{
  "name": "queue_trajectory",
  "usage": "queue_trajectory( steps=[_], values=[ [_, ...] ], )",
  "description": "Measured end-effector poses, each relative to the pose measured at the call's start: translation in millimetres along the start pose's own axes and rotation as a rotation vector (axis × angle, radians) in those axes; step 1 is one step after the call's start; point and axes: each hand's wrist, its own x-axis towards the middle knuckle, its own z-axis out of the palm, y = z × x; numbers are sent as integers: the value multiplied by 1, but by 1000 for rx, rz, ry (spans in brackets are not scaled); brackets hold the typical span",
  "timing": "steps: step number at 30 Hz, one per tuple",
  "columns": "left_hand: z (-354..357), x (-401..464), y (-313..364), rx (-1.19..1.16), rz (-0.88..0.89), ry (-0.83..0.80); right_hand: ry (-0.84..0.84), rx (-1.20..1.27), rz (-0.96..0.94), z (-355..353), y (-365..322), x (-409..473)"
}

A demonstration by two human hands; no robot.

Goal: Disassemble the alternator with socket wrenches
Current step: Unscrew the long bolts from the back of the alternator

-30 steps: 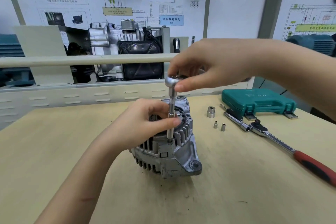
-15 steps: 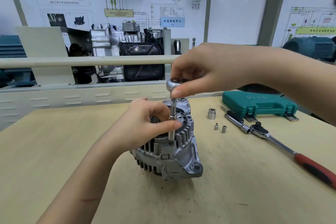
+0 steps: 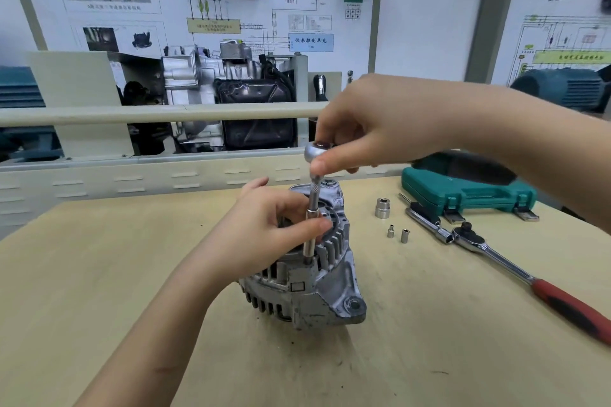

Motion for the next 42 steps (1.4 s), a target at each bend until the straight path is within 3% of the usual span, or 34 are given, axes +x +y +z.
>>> queue_trajectory(
  steps=[8,16,26,36,42],
  values=[
    [-9,-3,2,-110,4,-95,-80,40,-113,-5,-1,-2],
    [-1,-1,-1,71,37,94,10,-47,-28,0,-2,1],
    [-10,-2,1,-120,13,-40,-61,-14,-129,0,-3,1],
    [-2,0,0,-22,2,90,-3,-58,-56,2,-4,4],
    [-11,-4,3,-176,-3,-26,-64,-30,-124,-2,-4,5]
  ],
)
